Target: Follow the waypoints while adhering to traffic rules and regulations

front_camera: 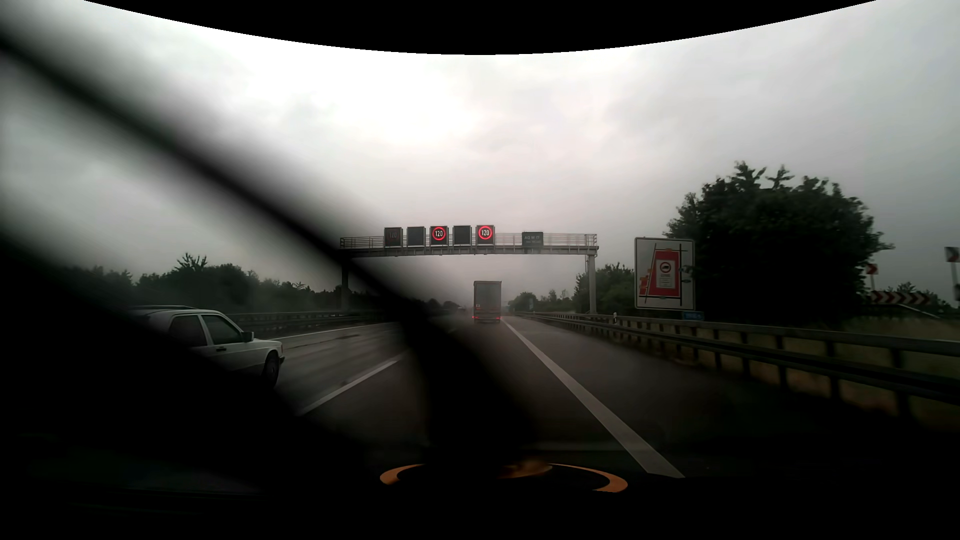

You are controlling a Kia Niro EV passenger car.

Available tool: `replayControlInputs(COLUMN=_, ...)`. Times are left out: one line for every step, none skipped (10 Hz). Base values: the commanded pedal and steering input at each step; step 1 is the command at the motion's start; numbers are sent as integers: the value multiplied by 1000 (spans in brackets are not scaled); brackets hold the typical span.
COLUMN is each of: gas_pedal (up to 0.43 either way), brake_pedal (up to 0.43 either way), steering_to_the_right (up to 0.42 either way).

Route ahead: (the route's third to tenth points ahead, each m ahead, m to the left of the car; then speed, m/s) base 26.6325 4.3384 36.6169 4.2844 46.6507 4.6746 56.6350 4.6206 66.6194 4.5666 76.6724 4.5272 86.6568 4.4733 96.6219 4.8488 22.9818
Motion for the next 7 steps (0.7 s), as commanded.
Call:
replayControlInputs(gas_pedal=98, brake_pedal=0, steering_to_the_right=-2)
replayControlInputs(gas_pedal=98, brake_pedal=0, steering_to_the_right=-3)
replayControlInputs(gas_pedal=98, brake_pedal=0, steering_to_the_right=-3)
replayControlInputs(gas_pedal=110, brake_pedal=0, steering_to_the_right=-3)
replayControlInputs(gas_pedal=110, brake_pedal=0, steering_to_the_right=-3)
replayControlInputs(gas_pedal=110, brake_pedal=0, steering_to_the_right=-4)
replayControlInputs(gas_pedal=110, brake_pedal=0, steering_to_the_right=-4)
